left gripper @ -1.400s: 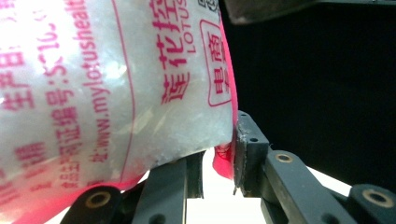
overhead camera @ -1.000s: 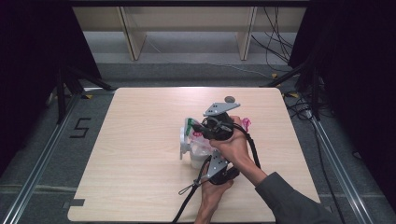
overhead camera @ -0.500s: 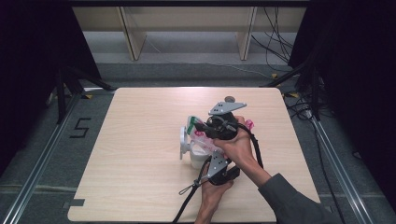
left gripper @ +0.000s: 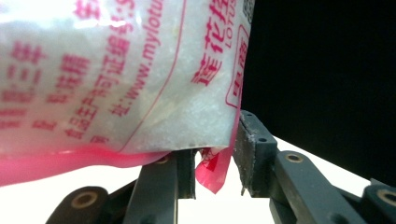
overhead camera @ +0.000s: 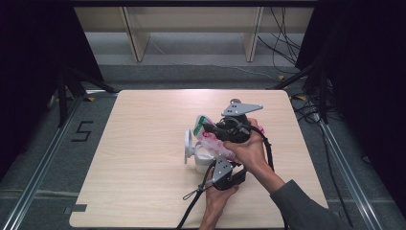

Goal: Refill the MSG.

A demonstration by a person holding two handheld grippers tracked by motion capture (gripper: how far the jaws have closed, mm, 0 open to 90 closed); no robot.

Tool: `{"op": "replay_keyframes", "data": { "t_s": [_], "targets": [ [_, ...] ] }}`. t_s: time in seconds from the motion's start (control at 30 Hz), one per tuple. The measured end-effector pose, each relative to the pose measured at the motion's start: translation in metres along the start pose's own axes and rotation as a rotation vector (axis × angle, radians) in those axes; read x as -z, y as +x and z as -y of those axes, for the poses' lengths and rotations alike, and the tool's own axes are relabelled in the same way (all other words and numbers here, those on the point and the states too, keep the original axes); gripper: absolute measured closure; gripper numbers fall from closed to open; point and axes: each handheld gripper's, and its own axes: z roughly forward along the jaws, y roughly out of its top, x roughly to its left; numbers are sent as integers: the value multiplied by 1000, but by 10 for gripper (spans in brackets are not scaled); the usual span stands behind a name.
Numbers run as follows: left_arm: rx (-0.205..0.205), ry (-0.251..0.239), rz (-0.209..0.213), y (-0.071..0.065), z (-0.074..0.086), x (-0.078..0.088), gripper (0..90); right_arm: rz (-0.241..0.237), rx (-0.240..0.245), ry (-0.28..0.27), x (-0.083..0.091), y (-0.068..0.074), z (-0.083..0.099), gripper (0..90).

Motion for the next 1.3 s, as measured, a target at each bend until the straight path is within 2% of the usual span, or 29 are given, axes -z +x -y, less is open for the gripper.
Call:
{"op": "replay_keyframes", "data": {
  "t_s": [0.03,0.07,0.1,0.13,0.17,0.23,0.27,0.3,0.37,0.43,0.6,0.63,0.73,0.77,0.8,0.83,0.9,0.93,0.97,1.07,1.1,1.13,1.17,1.2,1.27,1.3],
  "targets": [
    [4,-3,0,0,0,0,690,-9,5,-7,1,-1,0,900],
    [5,-1,-1,0,0,0,686,2,19,-15,4,-2,-1,900],
    [5,0,2,1,0,0,685,-14,14,-23,5,-3,-1,900],
    [10,1,3,1,0,0,685,2,-20,-29,8,-1,0,900],
    [13,-1,2,1,0,0,684,-4,-2,-39,10,-4,-1,900],
    [14,-4,-1,1,0,0,680,-12,-32,-47,16,-5,-1,900],
    [22,-12,-1,1,0,0,680,-18,-17,-63,18,-7,-1,900],
    [22,-15,-1,1,0,0,680,-11,-30,-62,23,-7,-1,900],
    [16,-9,4,1,0,0,677,-11,-18,-90,28,-9,0,900],
    [20,-6,4,0,1,0,673,-9,-47,-92,34,-9,2,900],
    [15,14,-1,1,0,1,669,-31,-52,-126,42,-9,7,900],
    [11,17,-3,1,0,1,665,-31,-38,-130,44,-10,7,900],
    [7,21,-6,2,0,2,663,-31,-68,-150,48,-10,9,900],
    [7,23,-6,2,0,2,660,-29,-48,-166,49,-13,9,900],
    [9,23,-7,2,0,2,654,-33,-71,-166,51,-13,10,900],
    [10,23,-9,2,0,2,652,-32,-57,-174,52,-15,11,900],
    [11,25,-8,3,0,2,642,-36,-83,-177,56,-15,13,900],
    [12,29,-10,3,0,3,639,-35,-53,-190,57,-18,13,900],
    [18,34,-11,3,0,3,639,-34,-74,-183,60,-18,15,900],
    [23,30,-10,4,2,2,627,-39,-96,-228,65,-22,20,900],
    [24,41,-19,3,2,2,622,-40,-111,-224,68,-22,22,900],
    [23,46,-18,4,2,3,618,-45,-93,-234,69,-24,23,900],
    [27,46,-17,4,2,2,614,-39,-113,-231,71,-23,25,900],
    [28,41,-16,3,3,2,608,-39,-96,-247,71,-25,26,900],
    [29,41,-16,3,3,1,601,-41,-132,-251,74,-23,28,900],
    [25,41,-16,3,3,2,595,-43,-98,-265,74,-26,29,900]
  ]
}}
